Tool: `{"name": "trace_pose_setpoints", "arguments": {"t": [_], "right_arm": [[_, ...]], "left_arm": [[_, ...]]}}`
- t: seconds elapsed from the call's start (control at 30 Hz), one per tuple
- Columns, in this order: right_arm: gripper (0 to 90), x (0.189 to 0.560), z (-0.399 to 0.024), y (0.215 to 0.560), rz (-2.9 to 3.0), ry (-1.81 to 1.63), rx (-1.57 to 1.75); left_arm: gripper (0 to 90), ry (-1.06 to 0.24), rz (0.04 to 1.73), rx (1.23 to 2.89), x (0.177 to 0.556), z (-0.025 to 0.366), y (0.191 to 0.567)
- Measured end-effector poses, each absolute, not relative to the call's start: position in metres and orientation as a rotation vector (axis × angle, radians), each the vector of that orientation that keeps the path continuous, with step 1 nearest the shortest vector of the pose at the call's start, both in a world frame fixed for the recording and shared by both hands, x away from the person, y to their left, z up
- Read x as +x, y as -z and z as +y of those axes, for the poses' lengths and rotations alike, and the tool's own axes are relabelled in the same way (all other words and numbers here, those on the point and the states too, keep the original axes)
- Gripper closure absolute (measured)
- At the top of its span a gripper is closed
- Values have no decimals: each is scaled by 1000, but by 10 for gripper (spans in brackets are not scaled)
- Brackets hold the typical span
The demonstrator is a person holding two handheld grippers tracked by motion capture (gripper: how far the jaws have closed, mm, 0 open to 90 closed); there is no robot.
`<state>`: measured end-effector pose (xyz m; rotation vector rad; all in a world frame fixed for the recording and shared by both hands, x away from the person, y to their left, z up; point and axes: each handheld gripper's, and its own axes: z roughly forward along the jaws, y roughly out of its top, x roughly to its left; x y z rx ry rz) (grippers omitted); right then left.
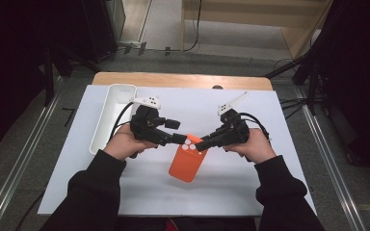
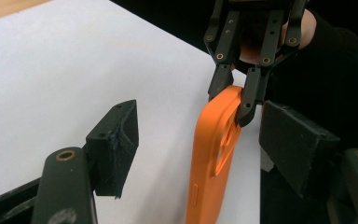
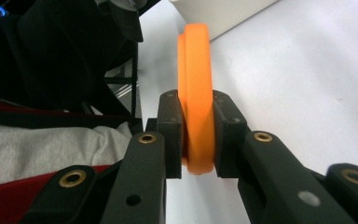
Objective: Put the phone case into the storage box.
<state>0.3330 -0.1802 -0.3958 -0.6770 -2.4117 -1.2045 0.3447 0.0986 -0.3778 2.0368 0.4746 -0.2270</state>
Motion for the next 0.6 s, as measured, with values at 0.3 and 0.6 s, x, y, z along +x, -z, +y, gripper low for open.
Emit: {"name": "trace_pose_setpoints", "arguments": {"t": [0.3,0.6], "right_arm": [[748,333,-183,394,-2406,1200,-729],[748,333,-186,393,-2410,1194,-760]], "left_arm": [[285,192,483,2034,343,98,378],[285,159,513,2007,342,98,381]]}}
